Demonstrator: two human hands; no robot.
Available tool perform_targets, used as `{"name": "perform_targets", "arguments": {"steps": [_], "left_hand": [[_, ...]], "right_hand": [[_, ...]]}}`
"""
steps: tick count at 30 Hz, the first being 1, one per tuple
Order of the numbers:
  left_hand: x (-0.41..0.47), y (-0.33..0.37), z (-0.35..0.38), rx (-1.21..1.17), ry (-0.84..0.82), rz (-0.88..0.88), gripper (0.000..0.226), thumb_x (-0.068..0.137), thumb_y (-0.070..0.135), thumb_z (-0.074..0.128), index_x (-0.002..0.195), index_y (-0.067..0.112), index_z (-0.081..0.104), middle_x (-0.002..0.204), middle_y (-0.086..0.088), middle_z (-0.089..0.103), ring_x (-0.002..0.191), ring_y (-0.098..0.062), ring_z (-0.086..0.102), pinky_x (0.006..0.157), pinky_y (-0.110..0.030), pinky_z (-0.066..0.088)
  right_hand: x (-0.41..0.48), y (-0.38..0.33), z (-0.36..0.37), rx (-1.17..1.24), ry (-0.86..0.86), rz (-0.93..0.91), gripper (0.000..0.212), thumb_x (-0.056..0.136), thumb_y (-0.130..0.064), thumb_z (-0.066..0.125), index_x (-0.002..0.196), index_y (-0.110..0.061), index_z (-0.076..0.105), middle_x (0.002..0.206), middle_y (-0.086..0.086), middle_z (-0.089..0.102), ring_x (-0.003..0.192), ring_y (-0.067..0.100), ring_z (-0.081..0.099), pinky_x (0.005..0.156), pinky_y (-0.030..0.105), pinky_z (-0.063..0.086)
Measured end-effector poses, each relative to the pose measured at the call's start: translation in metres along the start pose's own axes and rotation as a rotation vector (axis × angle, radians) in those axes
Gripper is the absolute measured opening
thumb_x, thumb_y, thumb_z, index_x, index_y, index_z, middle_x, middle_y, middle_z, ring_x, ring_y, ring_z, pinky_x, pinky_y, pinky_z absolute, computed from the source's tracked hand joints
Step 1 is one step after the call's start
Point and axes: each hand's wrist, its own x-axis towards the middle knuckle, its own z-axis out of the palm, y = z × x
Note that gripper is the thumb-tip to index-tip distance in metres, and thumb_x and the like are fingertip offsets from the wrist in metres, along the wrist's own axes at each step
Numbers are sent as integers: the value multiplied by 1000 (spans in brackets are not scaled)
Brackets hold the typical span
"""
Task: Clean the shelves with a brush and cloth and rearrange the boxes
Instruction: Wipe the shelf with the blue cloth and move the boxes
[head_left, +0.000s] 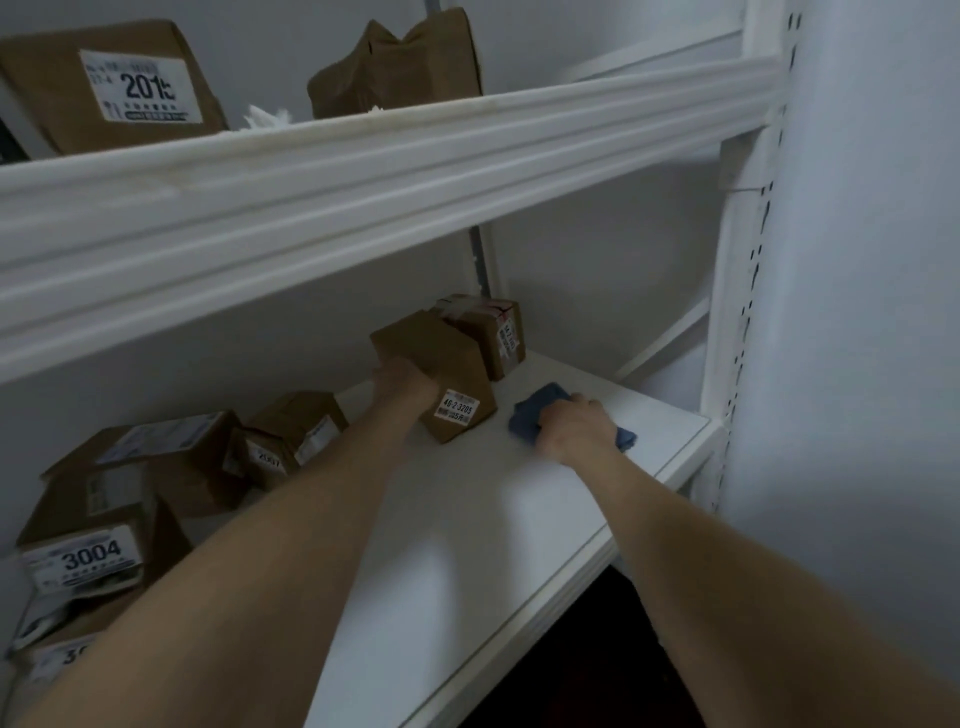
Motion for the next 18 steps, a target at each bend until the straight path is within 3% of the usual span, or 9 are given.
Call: {"name": "perform_targets", "arguments": {"steps": [2,5,7,10,14,18], "left_hand": [[-8,0,0,-20,30,-43,60,95,18,50,144,-3,24,146,-21,31,133,-33,35,106,-37,34],[-24,-4,-2,-49,133,-106,67,94,17,49,148,0,13,151,-21,22,135,-31,32,108,-37,31],[-32,-7,-1,-93,131,-9,55,96,17,45,145,3,26,148,-19,33,132,-30,38,102,-33,34],[-54,-10,10,-129,-73,140,29,94,10,49,120,5,60,129,-14,57,116,-27,55,88,-26,42],[-89,-15,30,-17,-304,167,29,96,6,42,118,-1,61,124,-16,59,115,-28,55,95,-31,42],[-113,-26,16,-22,-363,218,27,95,5,45,114,-2,62,119,-19,59,111,-27,56,89,-31,45]], "right_hand": [[-14,-11,4,-31,25,-73,46,93,-30,44,133,-7,47,130,14,50,119,33,45,92,38,40],[-32,-29,12,-26,32,-136,45,91,-31,49,130,-10,47,125,11,54,115,30,49,79,36,37],[-42,-41,13,-42,9,-151,47,90,-30,52,133,-13,45,128,10,54,117,30,48,79,36,37],[-57,-54,20,-28,-38,-217,54,87,-33,55,137,-17,42,130,9,53,119,29,48,80,35,38],[-84,-45,23,69,-25,-288,55,84,-38,62,134,-20,47,126,8,54,118,28,50,90,35,42],[-100,-11,13,42,8,-148,42,87,-28,57,125,-11,58,125,13,54,113,32,54,96,41,48]]}}
